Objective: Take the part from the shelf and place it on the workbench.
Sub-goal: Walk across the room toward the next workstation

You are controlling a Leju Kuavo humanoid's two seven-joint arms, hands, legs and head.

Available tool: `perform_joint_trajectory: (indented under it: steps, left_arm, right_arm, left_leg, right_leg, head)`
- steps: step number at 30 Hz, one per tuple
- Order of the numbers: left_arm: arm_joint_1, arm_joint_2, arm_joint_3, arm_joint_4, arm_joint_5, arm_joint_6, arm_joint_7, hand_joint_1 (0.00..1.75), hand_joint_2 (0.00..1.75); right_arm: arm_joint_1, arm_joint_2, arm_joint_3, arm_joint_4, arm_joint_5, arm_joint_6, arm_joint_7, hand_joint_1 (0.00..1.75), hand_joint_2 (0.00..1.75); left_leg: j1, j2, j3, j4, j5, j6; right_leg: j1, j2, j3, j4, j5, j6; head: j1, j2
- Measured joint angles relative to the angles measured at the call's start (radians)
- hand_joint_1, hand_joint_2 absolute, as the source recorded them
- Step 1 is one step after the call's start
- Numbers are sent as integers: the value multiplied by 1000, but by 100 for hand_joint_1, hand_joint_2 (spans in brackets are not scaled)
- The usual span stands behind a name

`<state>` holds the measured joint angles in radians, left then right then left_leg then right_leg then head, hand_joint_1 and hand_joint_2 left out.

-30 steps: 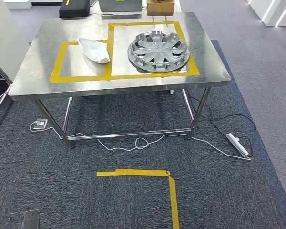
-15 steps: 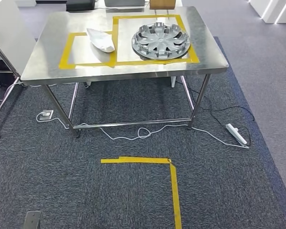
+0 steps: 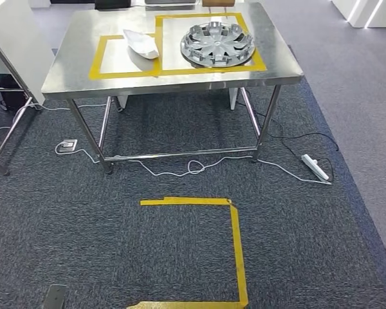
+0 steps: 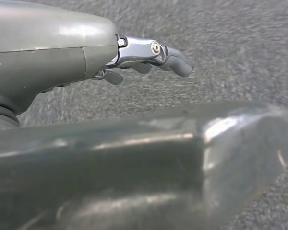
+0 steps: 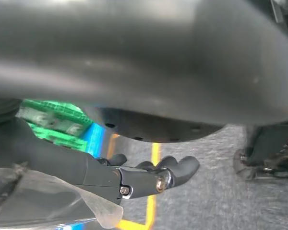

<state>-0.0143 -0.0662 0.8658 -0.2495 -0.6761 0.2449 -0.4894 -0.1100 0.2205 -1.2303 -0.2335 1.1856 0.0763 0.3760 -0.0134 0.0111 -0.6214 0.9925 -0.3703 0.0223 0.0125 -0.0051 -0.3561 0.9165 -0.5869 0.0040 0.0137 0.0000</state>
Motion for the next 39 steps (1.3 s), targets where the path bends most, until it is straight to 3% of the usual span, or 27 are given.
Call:
perform_joint_trajectory:
  steps: [2,3,4,6,7,8,9,11,13,14,16,18,20,21,22,23,24,25,27,29,30,32,34,36,37,38,39]
  left_arm:
    - [1,-6,-6,4,-8,8,1,0,0]
    - [4,-9,-8,5,-12,10,1,0,0]
    - [6,-12,-12,7,-18,11,2,0,0]
    - [8,-18,-20,10,-30,10,4,0,0]
    - [8,-20,-24,11,-35,9,4,0,0]
    - [8,-22,-28,12,-38,8,5,0,0]
    - [8,-24,-31,13,-41,7,5,0,0]
    - [8,-27,-35,15,-45,6,5,0,0]
    - [3,-30,-40,15,-45,6,5,0,0]
    - [1,-32,-42,16,-45,6,5,0,0]
    - [3,-35,-46,17,-49,1,5,0,0]
    - [9,-39,-50,20,-56,-9,8,0,0]
    - [9,-42,-53,22,-61,-18,11,0,0]
    - [7,-43,-55,22,-63,-22,11,0,0]
    - [7,-45,-57,23,-65,-26,11,0,0]
    - [8,-46,-59,23,-66,-28,11,0,0]
    - [10,-47,-60,24,-67,-30,11,0,0]
    - [11,-48,-60,24,-67,-30,11,0,0]
    - [11,-52,-61,25,-67,-32,11,0,0]
    - [8,-55,-63,26,-69,-38,11,0,0]
    - [9,-56,-65,26,-72,-43,11,0,0]
    - [14,-55,-68,28,-77,-50,11,0,0]
    - [18,-55,-71,29,-80,-53,11,0,0]
    - [17,-57,-75,30,-84,-55,11,0,0]
    - [16,-58,-76,30,-85,-55,10,0,0]
    - [16,-58,-76,30,-86,-55,10,0,0]
    - [17,-58,-76,30,-88,-56,10,0,0]
  right_arm:
    - [9,-1,0,0,-1,3,-15,0,0]
    - [14,-2,0,0,-2,3,-19,0,0]
    - [17,-4,0,0,-2,4,-19,0,0]
    - [21,-5,0,0,-2,4,-19,0,0]
    - [23,-6,0,0,-2,4,-18,0,0]
    - [23,-6,0,0,-2,4,-18,0,0]
    - [23,-6,0,0,-2,5,-18,0,0]
    - [23,-6,0,0,-2,5,-18,0,0]
    - [22,-7,0,0,-2,5,-18,0,0]
    - [21,-7,0,0,-2,5,-18,0,0]
    - [22,-8,0,0,-1,6,-18,0,0]
    - [23,-9,0,0,2,7,-19,0,0]
    - [26,-11,0,0,6,8,-19,0,0]
    - [28,-11,0,0,8,8,-19,0,0]
    - [29,-12,0,0,9,8,-19,0,0]
    - [29,-13,0,0,9,8,-19,0,0]
    - [29,-13,0,0,9,8,-19,0,0]
    - [28,-13,0,0,9,8,-19,0,0]
    - [28,-16,0,0,9,8,-18,0,0]
    - [26,-19,0,0,10,9,-19,0,0]
    - [26,-21,0,0,10,9,-20,0,0]
    - [25,-20,0,1,11,10,-23,0,0]
    - [27,-20,0,2,13,9,-24,0,0]
    - [31,-20,0,2,14,9,-24,0,0]
    - [33,-20,0,2,14,9,-24,0,0]
    - [34,-21,0,2,14,9,-24,0,0]
    - [33,-21,0,2,15,8,-24,0,0]
  left_leg:
    - [4,-4,-9,2,-3,-12]
    - [6,-6,-17,22,-35,-19]
    - [9,-8,-29,63,-87,-26]
    - [15,-8,-55,194,-193,-38]
    - [18,-8,-61,257,-213,-43]
    - [21,-8,-56,296,-206,-47]
    - [24,-7,-37,304,-180,-51]
    - [30,8,43,223,-133,-58]
    - [26,35,128,90,-156,-52]
    - [22,44,147,47,-175,-43]
    - [17,35,143,23,-176,-18]
    - [18,22,122,19,-156,2]
    - [19,6,91,18,-131,14]
    - [18,-4,74,19,-118,18]
    - [17,-15,56,19,-104,19]
    - [14,-27,39,20,-91,20]
    - [12,-37,24,21,-79,19]
    - [9,-49,12,21,-68,18]
    - [4,-71,-6,22,-49,15]
    - [0,-91,-18,24,-28,9]
    - [-1,-100,-23,23,-18,4]
    - [-2,-113,-31,23,-7,-7]
    - [-1,-83,-47,64,-51,-19]
    - [7,-38,-81,183,-142,-34]
    - [12,-27,-98,250,-177,-40]
    - [17,-21,-102,294,-191,-46]
    - [21,-18,-90,304,-187,-50]
  right_leg:
    - [-2,-7,-16,-2,18,-9]
    - [-4,-13,-28,-2,31,-16]
    - [-6,-20,-44,-1,43,-21]
    - [-5,-33,-83,11,65,-26]
    - [-5,-42,-105,21,75,-25]
    - [-6,-51,-125,33,83,-23]
    - [-7,-60,-147,47,91,-21]
    - [-11,-78,-188,77,102,-14]
    - [-10,-94,-218,101,111,-2]
    - [-8,-103,-226,106,117,4]
    - [-8,-121,-233,105,130,15]
    - [-12,-95,-245,122,104,29]
    - [-15,-35,-275,209,11,39]
    - [-14,-14,-292,275,-40,39]
    - [-13,-3,-303,336,-71,37]
    - [-12,2,-304,376,-79,33]
    - [-10,4,-288,380,-63,28]
    - [-9,9,-252,346,-34,20]
    - [-1,43,-142,203,7,-1]
    - [2,76,-60,74,2,-13]
    - [3,78,-44,43,-5,-15]
    - [0,56,-48,29,1,-18]
    - [-6,27,-54,24,15,-27]
    - [-7,-6,-63,25,22,-32]
    - [-8,-23,-68,26,25,-31]
    - [-8,-39,-72,27,27,-29]
    - [-9,-54,-76,29,29,-27]
  head:
    - [0,0]
    - [-2,0]
    - [-4,0]
    - [-9,0]
    - [-9,0]
    - [-9,0]
    - [-9,0]
    - [-9,0]
    - [-9,0]
    - [-10,0]
    - [-9,0]
    - [-9,0]
    - [-7,0]
    - [-6,0]
    - [-6,0]
    - [-6,0]
    - [-6,0]
    - [-6,0]
    - [-6,0]
    - [-6,0]
    - [-6,0]
    - [-5,0]
    - [-12,0]
    - [-20,0]
    - [-20,0]
    - [-20,0]
    - [-20,0]
